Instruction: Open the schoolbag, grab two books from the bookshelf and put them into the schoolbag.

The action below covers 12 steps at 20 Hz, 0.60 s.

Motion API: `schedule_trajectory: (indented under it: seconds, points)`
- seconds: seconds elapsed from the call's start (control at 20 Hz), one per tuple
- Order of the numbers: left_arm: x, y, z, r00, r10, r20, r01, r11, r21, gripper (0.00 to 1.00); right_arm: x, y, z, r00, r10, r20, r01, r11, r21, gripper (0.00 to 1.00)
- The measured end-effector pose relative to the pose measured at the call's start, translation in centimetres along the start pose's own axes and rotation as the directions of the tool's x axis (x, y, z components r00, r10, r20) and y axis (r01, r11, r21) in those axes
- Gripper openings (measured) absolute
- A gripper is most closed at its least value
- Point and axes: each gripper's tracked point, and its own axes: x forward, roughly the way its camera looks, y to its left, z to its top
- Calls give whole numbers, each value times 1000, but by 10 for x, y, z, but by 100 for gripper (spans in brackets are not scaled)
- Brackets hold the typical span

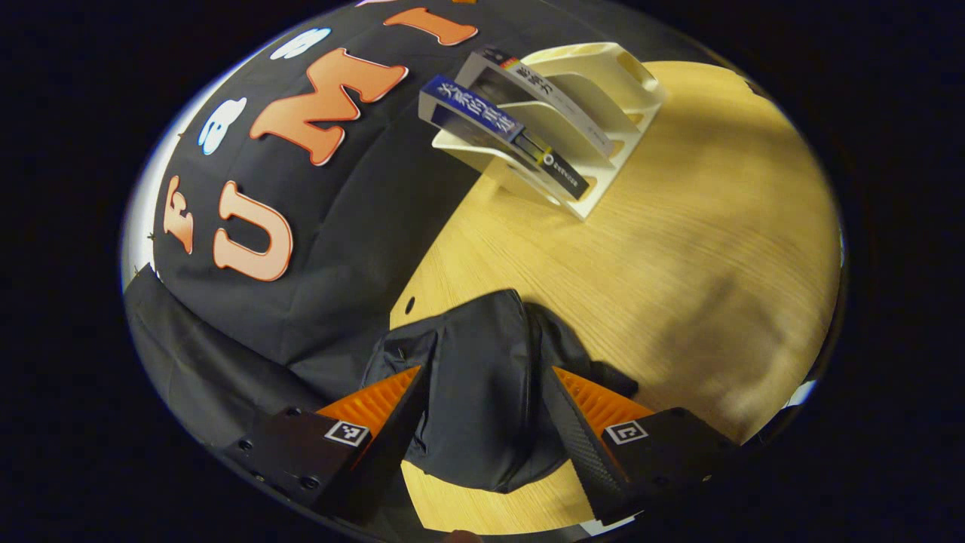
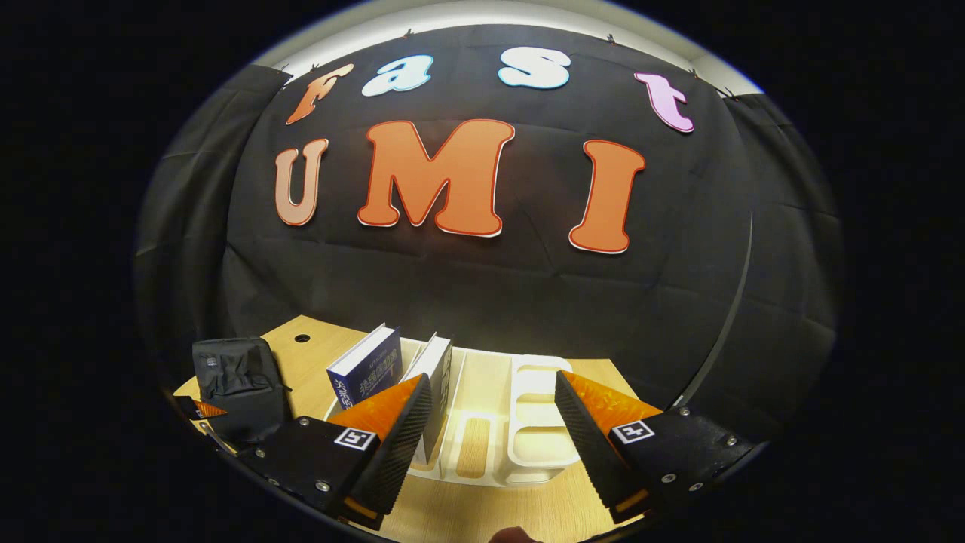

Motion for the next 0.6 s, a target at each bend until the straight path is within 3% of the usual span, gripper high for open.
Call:
schedule_trajectory:
  seconds: [0.35, 0.6]
  points:
    - [20, 19, -19, 988, 133, -78, -135, 991, -17, 97, 1, 6, 2, 1000, 6, -7, -6, 1000, 1, 98]
    - [48, 19, -31, 984, 114, -138, -119, 992, -29, 95, -1, 22, 6, 1000, 8, -13, -8, 1000, -11, 98]
